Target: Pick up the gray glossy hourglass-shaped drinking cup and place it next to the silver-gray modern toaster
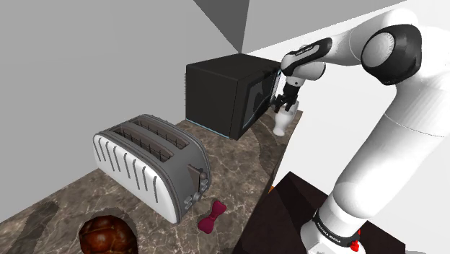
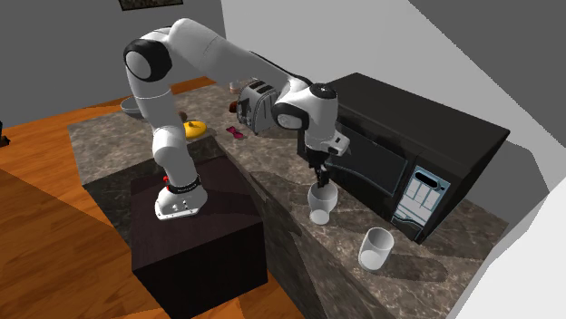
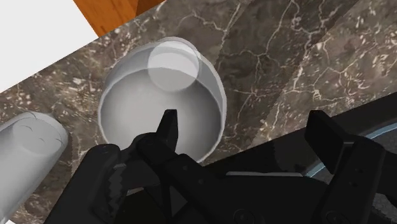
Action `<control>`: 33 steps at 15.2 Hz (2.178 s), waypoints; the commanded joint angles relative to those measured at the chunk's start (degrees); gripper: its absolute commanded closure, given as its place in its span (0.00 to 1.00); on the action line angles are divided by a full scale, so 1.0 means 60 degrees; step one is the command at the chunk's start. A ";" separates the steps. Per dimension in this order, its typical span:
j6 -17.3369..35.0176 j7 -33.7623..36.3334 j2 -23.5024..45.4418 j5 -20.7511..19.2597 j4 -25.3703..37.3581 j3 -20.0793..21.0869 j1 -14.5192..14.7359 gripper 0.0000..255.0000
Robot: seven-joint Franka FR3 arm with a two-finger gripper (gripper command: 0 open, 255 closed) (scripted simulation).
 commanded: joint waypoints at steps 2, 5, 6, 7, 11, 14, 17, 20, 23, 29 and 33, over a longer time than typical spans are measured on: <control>0.0258 -0.0392 0.0572 0.0401 0.0193 -0.0071 -0.0092 0.00; 0.0603 -0.0513 0.0785 0.0579 0.0015 -0.0043 -0.0100 0.00; 0.0716 -0.0557 0.0860 0.0643 -0.0040 -0.0032 -0.0102 0.00; 0.0829 -0.0602 0.0936 0.0709 -0.0092 -0.0020 -0.0106 0.00; 0.0894 -0.0628 0.0981 0.0749 -0.0122 -0.0012 -0.0109 0.00; 0.0894 -0.0628 0.0981 0.0749 -0.0122 -0.0012 -0.0109 0.00; 0.0892 -0.0628 0.0982 0.0748 -0.0121 -0.0012 -0.0109 1.00; 0.0892 -0.0628 0.0982 0.0748 -0.0121 -0.0012 -0.0109 1.00; 0.0891 -0.0625 0.0984 0.0750 -0.0118 -0.0010 -0.0107 1.00; 0.0553 -0.0470 0.0762 0.0556 0.0050 -0.0036 -0.0083 1.00; 0.0090 -0.0281 0.0498 0.0333 0.0310 -0.0052 -0.0058 1.00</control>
